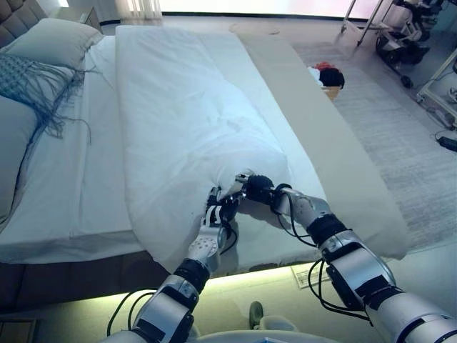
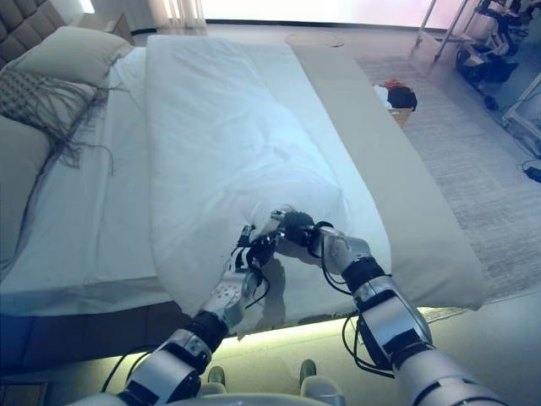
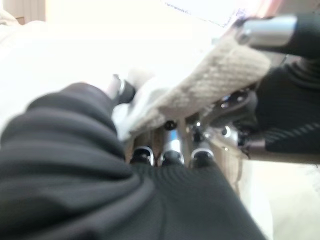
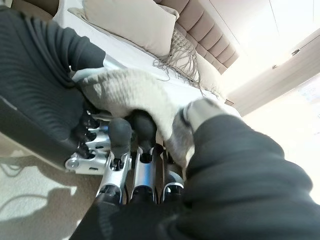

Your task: Make the bed neatly

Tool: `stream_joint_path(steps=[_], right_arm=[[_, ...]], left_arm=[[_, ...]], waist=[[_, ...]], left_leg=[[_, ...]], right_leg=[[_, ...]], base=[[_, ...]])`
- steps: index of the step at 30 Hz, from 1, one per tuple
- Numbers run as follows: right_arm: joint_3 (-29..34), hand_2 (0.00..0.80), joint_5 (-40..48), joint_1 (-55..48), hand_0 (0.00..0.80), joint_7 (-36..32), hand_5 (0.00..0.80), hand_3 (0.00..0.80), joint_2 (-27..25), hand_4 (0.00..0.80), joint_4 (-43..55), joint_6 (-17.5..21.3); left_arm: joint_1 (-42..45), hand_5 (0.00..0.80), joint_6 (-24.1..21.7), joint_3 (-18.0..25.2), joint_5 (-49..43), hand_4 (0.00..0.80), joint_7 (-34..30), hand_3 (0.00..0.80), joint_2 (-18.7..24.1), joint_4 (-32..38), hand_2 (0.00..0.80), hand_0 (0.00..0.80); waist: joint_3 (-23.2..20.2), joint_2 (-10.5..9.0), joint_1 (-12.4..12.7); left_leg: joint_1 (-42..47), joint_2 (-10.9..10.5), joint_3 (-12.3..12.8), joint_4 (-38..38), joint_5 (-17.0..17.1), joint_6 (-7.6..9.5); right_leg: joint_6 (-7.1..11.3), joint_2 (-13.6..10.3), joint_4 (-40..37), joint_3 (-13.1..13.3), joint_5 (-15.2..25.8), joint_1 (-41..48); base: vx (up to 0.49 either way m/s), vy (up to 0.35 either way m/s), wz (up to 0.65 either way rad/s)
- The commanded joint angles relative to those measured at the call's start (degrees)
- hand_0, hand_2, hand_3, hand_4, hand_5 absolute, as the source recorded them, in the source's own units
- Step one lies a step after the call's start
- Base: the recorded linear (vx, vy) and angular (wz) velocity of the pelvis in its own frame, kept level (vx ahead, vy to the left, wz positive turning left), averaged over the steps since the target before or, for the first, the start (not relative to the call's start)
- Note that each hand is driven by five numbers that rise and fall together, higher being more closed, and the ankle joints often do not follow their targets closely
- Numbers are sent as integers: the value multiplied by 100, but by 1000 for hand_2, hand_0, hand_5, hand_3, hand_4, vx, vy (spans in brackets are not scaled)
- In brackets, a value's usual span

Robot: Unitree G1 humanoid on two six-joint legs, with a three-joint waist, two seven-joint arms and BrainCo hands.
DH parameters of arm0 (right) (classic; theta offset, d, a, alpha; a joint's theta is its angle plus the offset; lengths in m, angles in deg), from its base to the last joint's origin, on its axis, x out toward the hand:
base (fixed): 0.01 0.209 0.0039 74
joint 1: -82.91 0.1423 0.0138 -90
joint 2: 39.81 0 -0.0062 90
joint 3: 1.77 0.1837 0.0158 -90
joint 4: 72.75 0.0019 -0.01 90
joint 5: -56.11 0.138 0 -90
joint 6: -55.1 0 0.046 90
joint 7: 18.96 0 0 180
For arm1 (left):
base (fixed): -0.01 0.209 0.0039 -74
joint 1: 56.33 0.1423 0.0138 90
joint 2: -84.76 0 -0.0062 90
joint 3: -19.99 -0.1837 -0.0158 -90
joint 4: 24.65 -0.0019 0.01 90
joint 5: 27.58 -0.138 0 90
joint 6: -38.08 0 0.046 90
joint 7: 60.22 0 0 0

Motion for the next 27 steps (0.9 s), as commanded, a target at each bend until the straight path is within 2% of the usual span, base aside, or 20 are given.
stream_joint_path(steps=[1,8,13,18,24,27], right_arm=[[147,0,-268,173,0,155,0,0,-214,0,-280,2],[364,0,-703,-811,0,-509,0,0,-561,0,-291,-65],[731,0,-957,-1900,0,-1244,0,0,-661,0,-396,42],[1055,0,-1051,-2537,0,-1690,0,0,-641,0,-765,204],[1450,0,-1183,-2873,0,-2075,0,0,-705,0,-1418,491],[1552,0,-1201,-2907,0,-2158,0,0,-741,0,-1550,562]], left_arm=[[-758,800,55,-102,-509,800,-248,800,-354,142,800,800],[-219,800,338,288,-1357,800,-100,800,180,130,800,800],[398,800,850,922,-1995,800,-293,800,745,-285,800,800],[871,800,1188,1674,-2547,800,-770,800,1179,-831,800,800],[1214,800,1462,2175,-3230,800,-1668,800,1525,-1374,800,800],[1340,800,1496,2343,-3395,800,-1913,800,1694,-1551,800,800]], waist=[[-264,-18,147],[-272,22,263],[-256,71,388],[-214,122,474],[-218,204,587],[-234,235,633]], left_leg=[[195,244,-289,-7,-172,-46],[170,207,-388,-7,-150,-20],[161,164,-482,-7,-135,17],[153,134,-538,-7,-122,34],[147,74,-597,-7,-141,60],[141,56,-610,-7,-142,62]], right_leg=[[303,-466,48,-153,36,194],[318,-501,65,-275,26,241],[318,-524,82,-379,-3,285],[307,-544,90,-446,-35,312],[300,-587,53,-556,-52,380],[301,-597,45,-581,-61,396]], base=[[-12,34,1],[-7,46,9],[0,42,12],[-16,51,5],[-6,45,9],[-5,38,12]])
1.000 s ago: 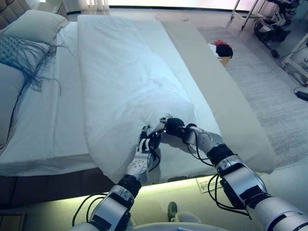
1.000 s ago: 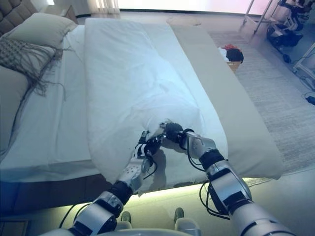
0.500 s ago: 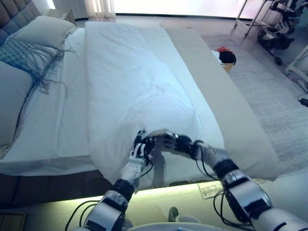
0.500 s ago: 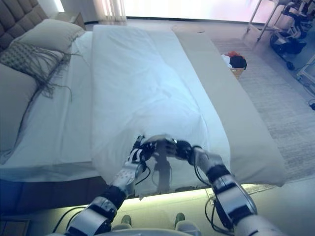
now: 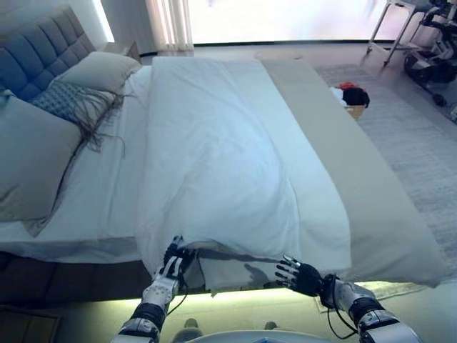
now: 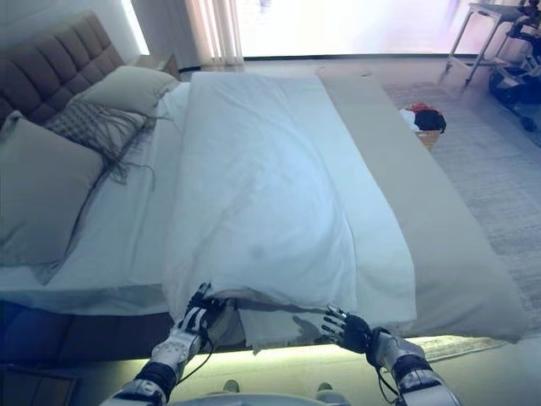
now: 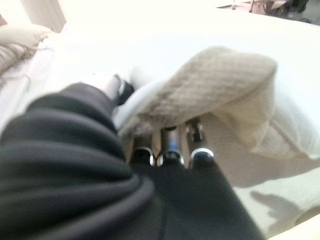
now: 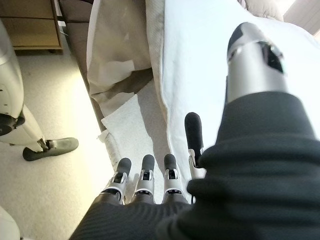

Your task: Make the bed neatly

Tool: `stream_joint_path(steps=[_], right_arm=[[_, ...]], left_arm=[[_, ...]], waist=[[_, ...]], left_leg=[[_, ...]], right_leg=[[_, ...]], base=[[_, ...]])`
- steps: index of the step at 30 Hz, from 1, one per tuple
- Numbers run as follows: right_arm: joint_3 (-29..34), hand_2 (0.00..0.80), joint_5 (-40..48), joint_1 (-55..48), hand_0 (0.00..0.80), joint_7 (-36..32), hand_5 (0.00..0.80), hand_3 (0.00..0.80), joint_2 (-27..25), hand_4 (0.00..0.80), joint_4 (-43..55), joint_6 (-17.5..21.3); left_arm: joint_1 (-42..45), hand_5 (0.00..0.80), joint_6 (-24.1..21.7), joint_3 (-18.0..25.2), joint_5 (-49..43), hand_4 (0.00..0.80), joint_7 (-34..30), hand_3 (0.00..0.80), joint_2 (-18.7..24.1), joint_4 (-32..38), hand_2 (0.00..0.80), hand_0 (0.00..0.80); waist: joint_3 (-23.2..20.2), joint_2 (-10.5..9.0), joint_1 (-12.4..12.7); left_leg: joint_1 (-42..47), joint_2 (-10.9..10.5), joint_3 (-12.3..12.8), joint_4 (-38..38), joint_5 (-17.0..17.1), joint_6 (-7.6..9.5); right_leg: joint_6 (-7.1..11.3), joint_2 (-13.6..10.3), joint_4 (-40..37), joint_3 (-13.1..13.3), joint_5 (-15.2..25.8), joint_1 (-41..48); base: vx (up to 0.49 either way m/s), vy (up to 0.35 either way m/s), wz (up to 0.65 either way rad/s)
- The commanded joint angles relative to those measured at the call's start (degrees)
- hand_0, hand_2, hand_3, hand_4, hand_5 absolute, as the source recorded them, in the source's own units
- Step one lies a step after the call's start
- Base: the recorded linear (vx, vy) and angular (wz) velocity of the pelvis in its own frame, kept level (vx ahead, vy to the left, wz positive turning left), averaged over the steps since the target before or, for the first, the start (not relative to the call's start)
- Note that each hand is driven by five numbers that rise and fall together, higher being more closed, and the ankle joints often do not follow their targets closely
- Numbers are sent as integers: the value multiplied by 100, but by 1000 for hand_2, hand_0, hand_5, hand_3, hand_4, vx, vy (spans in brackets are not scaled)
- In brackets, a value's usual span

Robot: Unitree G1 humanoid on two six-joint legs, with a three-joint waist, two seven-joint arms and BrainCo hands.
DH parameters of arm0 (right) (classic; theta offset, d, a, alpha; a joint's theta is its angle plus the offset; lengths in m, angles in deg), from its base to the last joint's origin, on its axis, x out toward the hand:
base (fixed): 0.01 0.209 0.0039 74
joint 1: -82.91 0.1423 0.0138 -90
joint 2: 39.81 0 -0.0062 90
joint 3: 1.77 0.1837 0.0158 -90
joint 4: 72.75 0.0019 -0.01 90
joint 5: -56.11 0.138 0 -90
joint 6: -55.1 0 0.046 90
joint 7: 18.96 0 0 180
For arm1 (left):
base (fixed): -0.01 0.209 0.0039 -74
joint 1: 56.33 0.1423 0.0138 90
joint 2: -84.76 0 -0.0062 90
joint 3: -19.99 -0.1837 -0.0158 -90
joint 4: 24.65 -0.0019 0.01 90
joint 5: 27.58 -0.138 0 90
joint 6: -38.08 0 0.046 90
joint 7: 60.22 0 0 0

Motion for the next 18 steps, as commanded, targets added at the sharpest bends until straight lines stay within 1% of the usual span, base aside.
stream_joint_path(steps=[1,6,7,8,12,15,18], right_arm=[[345,0,-29,251,0,-337,0,0,-65,0,-258,316],[452,0,14,176,0,-417,0,0,-123,0,-276,372],[475,0,14,161,0,-433,0,0,-149,0,-269,369],[526,0,25,123,0,-473,0,0,-211,0,-295,381],[603,0,104,72,0,-524,0,0,-335,0,-396,407],[665,0,198,30,0,-448,0,0,-404,0,-393,394],[673,0,295,-25,0,-341,0,0,-453,0,-303,362]], left_arm=[[-303,800,-28,469,-304,800,-697,800,653,-339,800,800],[24,800,22,858,-730,800,-902,800,1028,-617,800,800],[75,800,19,905,-762,800,-949,800,1076,-661,800,800],[246,800,56,1115,-879,800,-1147,800,1275,-873,800,800],[552,800,111,1528,-1156,800,-1475,800,1673,-1159,800,800],[817,800,168,1681,-1486,800,-1560,800,1867,-1109,800,800],[945,800,308,1736,-1596,800,-1704,800,2031,-1047,800,800]], waist=[[205,-301,456],[186,-245,553],[190,-241,561],[188,-210,601],[193,-155,692],[224,-97,772],[235,-60,803]], left_leg=[[178,19,-141,27,-111,50],[164,-15,-178,27,-103,61],[135,-25,-182,27,-57,69],[164,-25,-175,27,-96,60],[147,-53,-181,27,-84,67],[105,-91,-208,27,-71,71],[68,-123,-207,27,-66,75]], right_leg=[[340,-627,76,-100,118,147],[324,-641,64,-145,105,171],[317,-650,67,-153,142,147],[323,-647,58,-167,96,187],[316,-663,50,-204,86,193],[316,-691,48,-234,91,170],[328,-715,42,-266,99,146]], base=[[-10,46,3],[-20,45,6],[-17,59,9],[-18,68,4],[-15,69,2],[-42,83,2],[-43,77,2]])
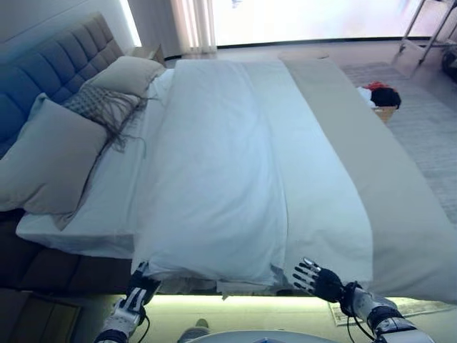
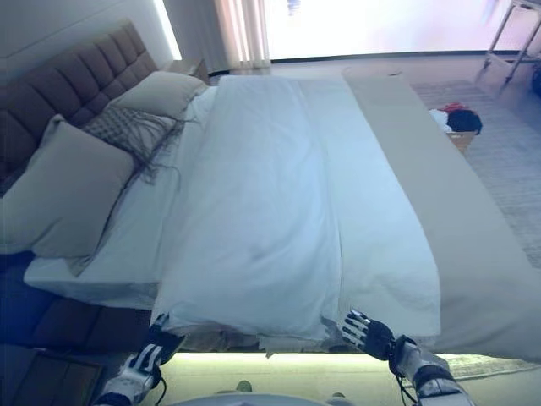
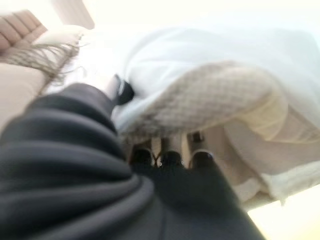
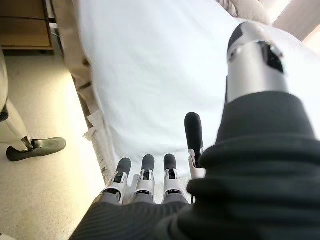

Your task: Make the bed neatly

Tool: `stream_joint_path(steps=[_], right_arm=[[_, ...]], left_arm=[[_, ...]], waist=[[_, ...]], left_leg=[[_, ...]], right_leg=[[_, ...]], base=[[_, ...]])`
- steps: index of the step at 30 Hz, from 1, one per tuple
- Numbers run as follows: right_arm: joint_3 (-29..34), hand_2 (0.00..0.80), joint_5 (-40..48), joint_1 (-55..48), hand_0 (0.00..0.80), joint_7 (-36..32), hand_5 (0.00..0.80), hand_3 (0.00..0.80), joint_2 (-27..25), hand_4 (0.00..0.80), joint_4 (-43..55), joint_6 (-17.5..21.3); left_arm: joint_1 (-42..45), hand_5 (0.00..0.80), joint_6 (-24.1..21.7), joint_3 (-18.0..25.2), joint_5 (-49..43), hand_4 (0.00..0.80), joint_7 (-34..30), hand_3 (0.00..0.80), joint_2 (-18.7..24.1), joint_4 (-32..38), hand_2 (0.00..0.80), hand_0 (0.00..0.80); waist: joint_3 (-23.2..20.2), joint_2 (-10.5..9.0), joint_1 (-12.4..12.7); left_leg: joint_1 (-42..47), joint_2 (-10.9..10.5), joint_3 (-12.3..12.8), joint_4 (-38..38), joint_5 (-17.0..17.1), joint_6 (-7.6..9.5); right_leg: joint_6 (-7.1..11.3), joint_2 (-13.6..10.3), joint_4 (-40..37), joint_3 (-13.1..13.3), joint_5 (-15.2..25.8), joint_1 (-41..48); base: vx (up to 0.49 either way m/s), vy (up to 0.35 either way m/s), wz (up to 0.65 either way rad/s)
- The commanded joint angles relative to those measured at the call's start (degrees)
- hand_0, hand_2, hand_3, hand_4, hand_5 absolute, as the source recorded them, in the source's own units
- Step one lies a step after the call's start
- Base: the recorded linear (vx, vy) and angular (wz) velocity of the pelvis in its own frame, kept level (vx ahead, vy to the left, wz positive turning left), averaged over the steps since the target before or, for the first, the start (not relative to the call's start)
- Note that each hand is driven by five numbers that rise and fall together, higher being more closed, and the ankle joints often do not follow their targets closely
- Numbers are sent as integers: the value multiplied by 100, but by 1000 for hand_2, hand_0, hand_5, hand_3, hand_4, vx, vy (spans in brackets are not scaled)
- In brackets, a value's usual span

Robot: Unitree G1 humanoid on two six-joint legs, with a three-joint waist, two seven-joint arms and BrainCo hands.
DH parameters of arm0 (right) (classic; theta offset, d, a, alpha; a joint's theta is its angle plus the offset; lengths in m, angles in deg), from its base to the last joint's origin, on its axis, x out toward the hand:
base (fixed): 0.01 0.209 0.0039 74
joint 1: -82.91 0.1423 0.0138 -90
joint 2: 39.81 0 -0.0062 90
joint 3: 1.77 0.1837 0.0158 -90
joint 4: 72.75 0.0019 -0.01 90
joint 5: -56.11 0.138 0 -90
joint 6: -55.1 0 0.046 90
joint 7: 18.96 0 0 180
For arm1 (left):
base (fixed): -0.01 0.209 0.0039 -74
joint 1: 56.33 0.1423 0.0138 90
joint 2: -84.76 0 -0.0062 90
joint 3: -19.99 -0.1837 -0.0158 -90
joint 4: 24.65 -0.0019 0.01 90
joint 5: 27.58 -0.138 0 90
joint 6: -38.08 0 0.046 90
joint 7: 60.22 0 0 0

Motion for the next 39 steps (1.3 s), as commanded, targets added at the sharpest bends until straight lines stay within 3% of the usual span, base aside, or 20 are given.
stream_joint_path(steps=[1,8,14,30,39], right_arm=[[256,0,269,155,0,-13,0,0,13,0,-197,125],[305,0,152,155,0,-163,0,0,-87,0,-484,174],[255,0,245,123,0,-170,0,0,-56,0,-460,209],[455,0,237,223,0,-103,0,0,7,0,-521,271],[530,0,313,407,0,-31,0,0,-97,0,-444,192]], left_arm=[[376,800,6,474,-100,800,-433,800,1133,-249,800,800],[470,800,169,751,-138,800,-602,800,1461,-356,800,800],[543,800,174,754,-323,800,-577,800,1480,-524,800,800],[540,800,-109,852,193,800,-371,800,644,-661,800,800],[422,800,-415,1068,371,800,2,800,662,-628,800,800]], waist=[[294,-393,499],[322,-330,590],[307,-336,631],[450,-481,729],[571,-535,815]], left_leg=[[57,-107,-54,19,-41,116],[-11,-185,-75,19,-73,144],[-59,-222,-77,19,-94,173],[-180,-199,-204,19,-114,181],[-259,-170,-352,19,-101,159]], right_leg=[[285,-701,46,-127,177,50],[317,-779,33,-206,180,8],[331,-811,33,-244,190,-42],[277,-782,59,-305,145,-140],[257,-770,92,-355,127,-209]], base=[[-65,118,0],[-50,78,1],[-38,42,7],[-25,31,4],[-53,27,7]])
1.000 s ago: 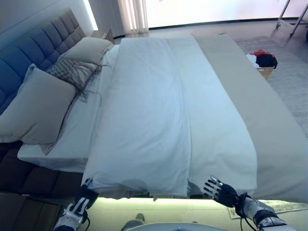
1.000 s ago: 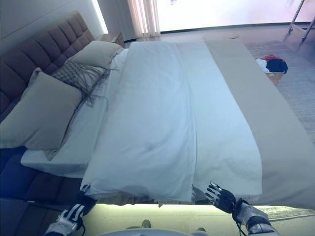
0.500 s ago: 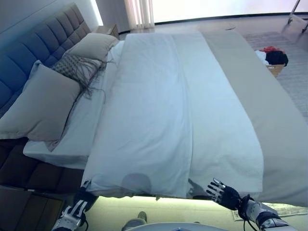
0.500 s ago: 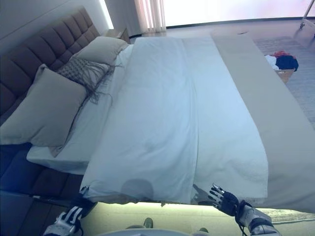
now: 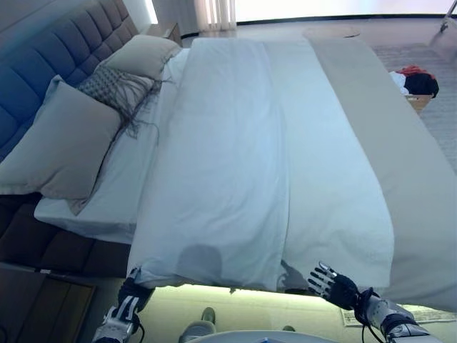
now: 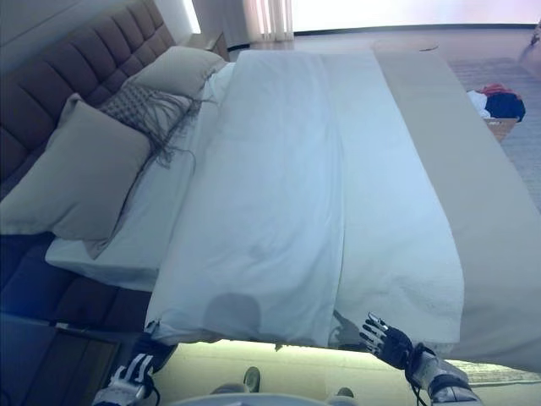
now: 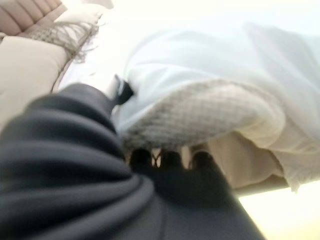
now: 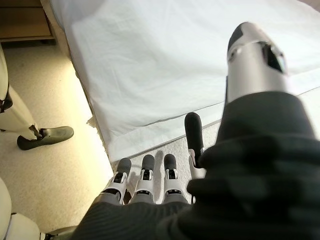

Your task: Make the bed neatly

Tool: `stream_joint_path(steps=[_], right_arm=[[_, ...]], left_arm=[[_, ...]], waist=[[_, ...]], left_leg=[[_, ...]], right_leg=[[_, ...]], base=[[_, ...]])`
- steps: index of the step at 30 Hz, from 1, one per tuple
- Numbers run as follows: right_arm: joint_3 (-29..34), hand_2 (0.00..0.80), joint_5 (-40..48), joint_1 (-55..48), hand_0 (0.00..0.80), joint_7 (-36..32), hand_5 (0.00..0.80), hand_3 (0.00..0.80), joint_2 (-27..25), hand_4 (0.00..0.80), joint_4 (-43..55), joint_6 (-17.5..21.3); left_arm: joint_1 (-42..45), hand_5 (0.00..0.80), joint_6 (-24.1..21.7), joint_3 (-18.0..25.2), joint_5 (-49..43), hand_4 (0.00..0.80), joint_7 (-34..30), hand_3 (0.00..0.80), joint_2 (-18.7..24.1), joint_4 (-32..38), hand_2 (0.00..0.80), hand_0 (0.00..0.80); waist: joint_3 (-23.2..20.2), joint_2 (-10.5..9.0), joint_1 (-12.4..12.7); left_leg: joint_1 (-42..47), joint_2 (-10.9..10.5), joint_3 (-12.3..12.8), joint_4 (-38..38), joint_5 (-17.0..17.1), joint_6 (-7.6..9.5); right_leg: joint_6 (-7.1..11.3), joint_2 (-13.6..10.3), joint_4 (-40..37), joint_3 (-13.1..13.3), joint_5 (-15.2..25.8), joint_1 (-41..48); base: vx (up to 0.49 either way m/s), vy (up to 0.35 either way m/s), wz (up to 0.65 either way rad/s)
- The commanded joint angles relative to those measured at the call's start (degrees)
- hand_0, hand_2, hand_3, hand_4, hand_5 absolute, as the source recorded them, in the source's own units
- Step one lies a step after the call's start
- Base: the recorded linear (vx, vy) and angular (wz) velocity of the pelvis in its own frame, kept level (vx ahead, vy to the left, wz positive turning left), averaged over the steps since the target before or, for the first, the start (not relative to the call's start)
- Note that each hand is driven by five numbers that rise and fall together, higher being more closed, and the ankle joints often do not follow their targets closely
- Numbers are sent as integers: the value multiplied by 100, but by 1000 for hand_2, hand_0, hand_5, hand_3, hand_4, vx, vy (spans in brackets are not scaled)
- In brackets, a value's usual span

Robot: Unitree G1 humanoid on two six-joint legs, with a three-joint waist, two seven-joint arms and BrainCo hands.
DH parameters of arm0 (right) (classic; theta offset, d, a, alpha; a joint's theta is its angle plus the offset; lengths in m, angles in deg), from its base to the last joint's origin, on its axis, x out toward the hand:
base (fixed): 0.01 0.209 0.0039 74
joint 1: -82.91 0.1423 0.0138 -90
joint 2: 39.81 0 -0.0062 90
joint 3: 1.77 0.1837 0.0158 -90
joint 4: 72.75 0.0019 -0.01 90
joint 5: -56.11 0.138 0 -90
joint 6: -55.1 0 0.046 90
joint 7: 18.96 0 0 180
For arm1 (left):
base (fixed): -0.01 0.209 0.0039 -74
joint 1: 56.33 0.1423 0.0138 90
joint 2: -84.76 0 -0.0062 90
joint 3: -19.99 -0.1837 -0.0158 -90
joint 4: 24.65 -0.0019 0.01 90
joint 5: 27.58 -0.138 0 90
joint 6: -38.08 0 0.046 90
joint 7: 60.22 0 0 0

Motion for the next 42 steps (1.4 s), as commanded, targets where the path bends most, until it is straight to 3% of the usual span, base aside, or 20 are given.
stream_joint_path(steps=[1,20,27,29,30,32,33,35,37,38,40,41,42], right_arm=[[296,0,270,516,0,1,0,0,140,0,-181,63],[255,0,380,603,0,24,0,0,-68,0,-90,101],[495,0,362,556,0,-27,0,0,-102,0,-218,149],[600,0,326,560,0,12,0,0,-71,0,-289,156],[642,0,269,572,0,14,0,0,-42,0,-294,155],[671,0,196,614,0,6,0,0,43,0,-362,231],[631,0,242,645,0,25,0,0,93,0,-369,284],[490,0,315,673,0,-27,0,0,155,0,-307,399],[355,0,335,725,0,-127,0,0,178,0,-196,473],[292,0,324,784,0,-141,0,0,169,0,-118,456],[169,0,320,923,0,-141,0,0,146,0,-122,445],[166,0,306,949,0,-157,0,0,116,0,-220,490],[223,0,275,952,0,-203,0,0,62,0,-364,561]], left_arm=[[479,800,-471,615,279,800,128,800,805,-420,800,800],[512,800,-457,1065,416,800,168,800,1260,-636,800,800],[597,800,-375,1412,435,800,61,800,1444,-668,800,800],[612,800,-336,1521,429,800,20,800,1496,-630,800,800],[602,800,-314,1567,384,800,34,800,1513,-585,800,800],[567,800,-288,1638,305,800,101,800,1569,-472,800,800],[520,800,-291,1613,326,800,112,800,1613,-423,800,800],[346,800,-353,1426,486,800,179,800,1706,-320,800,800],[232,800,-472,1243,633,800,299,800,1688,-93,800,800],[194,800,-509,1178,702,800,429,800,1675,92,800,800],[100,800,-536,1153,725,800,476,800,1692,225,800,800],[40,800,-528,1148,705,800,453,800,1707,206,800,800],[-20,800,-496,1146,633,800,421,800,1730,189,800,800]], waist=[[411,-481,645],[609,-552,792],[614,-555,806],[599,-526,822],[595,-511,836],[601,-449,853],[610,-423,837],[627,-427,706],[664,-476,616],[701,-493,614],[745,-450,658],[767,-437,643],[793,-422,595]], left_leg=[[130,-14,-33,0,-65,202],[26,-109,-168,16,-84,254],[49,-249,-83,194,-236,354],[90,-373,-77,141,-250,420],[122,-415,-46,77,-220,445],[147,-498,15,22,-129,547],[136,-544,-11,15,-96,602],[19,-702,-228,0,62,680],[-109,-850,-404,0,175,657],[-179,-891,-424,0,233,610],[-470,-864,-251,0,462,406],[-660,-822,-28,0,577,298],[-837,-739,402,1,673,203]], right_leg=[[159,-683,95,42,292,-98],[221,-768,183,13,280,-259],[344,-921,106,165,413,-229],[439,-1089,72,219,634,-249],[463,-1139,119,199,710,-262],[456,-1119,965,125,678,-392],[425,-972,1530,181,448,-519],[310,-325,2284,403,95,-864],[179,151,2299,526,57,-1055],[115,210,2128,485,40,-1057],[-92,350,1544,363,-288,-718],[-176,443,1299,371,-391,-529],[-228,483,1104,310,-418,-385]], base=[[-10,48,5],[-40,64,4],[-10,94,1],[-17,143,0],[-66,155,-2],[-111,162,-1],[-160,126,5],[-197,23,13],[-203,-75,24],[-210,-85,39],[-167,-55,45],[-124,-21,35],[-152,10,34]])
